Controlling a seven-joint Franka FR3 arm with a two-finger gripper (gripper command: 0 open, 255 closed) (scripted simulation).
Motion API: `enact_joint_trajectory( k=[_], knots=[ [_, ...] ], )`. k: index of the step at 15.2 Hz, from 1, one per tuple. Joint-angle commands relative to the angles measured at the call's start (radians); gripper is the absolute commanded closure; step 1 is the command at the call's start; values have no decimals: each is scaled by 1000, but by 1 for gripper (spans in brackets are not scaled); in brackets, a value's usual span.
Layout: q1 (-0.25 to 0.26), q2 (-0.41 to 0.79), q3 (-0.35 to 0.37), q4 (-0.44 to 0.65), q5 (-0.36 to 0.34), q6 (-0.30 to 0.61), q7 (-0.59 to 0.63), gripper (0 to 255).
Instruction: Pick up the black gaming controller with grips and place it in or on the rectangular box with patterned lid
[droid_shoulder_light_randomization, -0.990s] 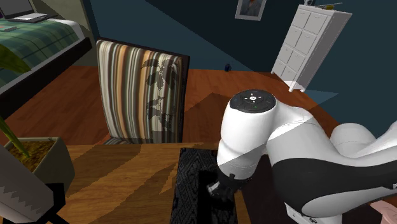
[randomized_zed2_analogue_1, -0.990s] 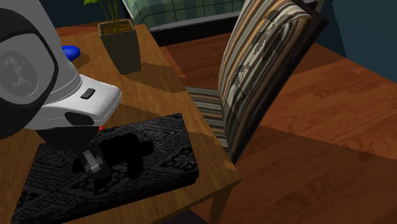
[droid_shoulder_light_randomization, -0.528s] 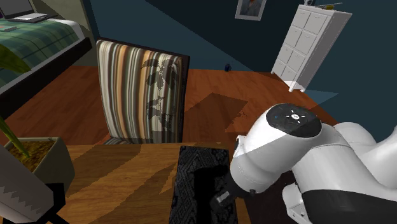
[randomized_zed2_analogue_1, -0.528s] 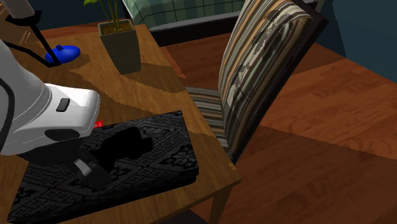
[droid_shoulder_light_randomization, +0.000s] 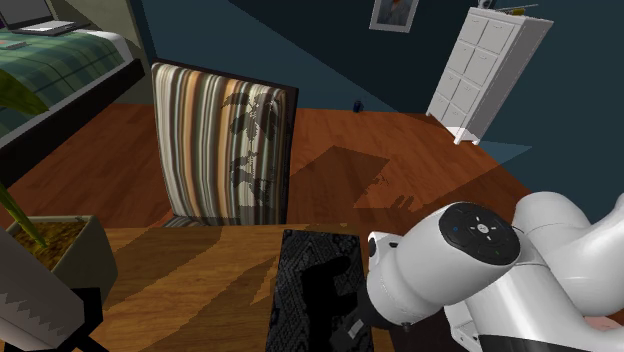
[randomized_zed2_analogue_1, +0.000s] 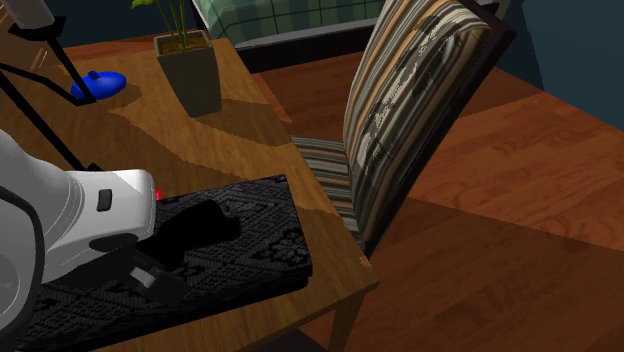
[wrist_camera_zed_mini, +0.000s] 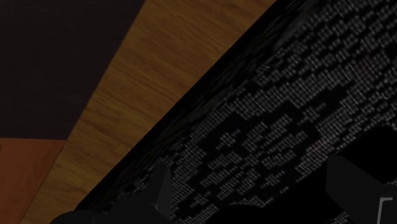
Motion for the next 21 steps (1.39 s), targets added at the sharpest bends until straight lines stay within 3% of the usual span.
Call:
enact_joint_trajectory(
  k=[1, 7, 8, 17, 18, 21],
  knots=[
    [-8, 15, 9, -1, -4, 18, 3, 0],
    [-8, 15, 9, -1, -4, 18, 3, 0],
    [-8, 15, 9, -1, -4, 18, 3, 255],
    [-5, 9, 5, -3, -1, 17, 1, 255],
    [-5, 9, 5, -3, -2, 17, 1, 0],
    [-179, 92, 82, 166, -109, -119, 173, 0]
  ],
)
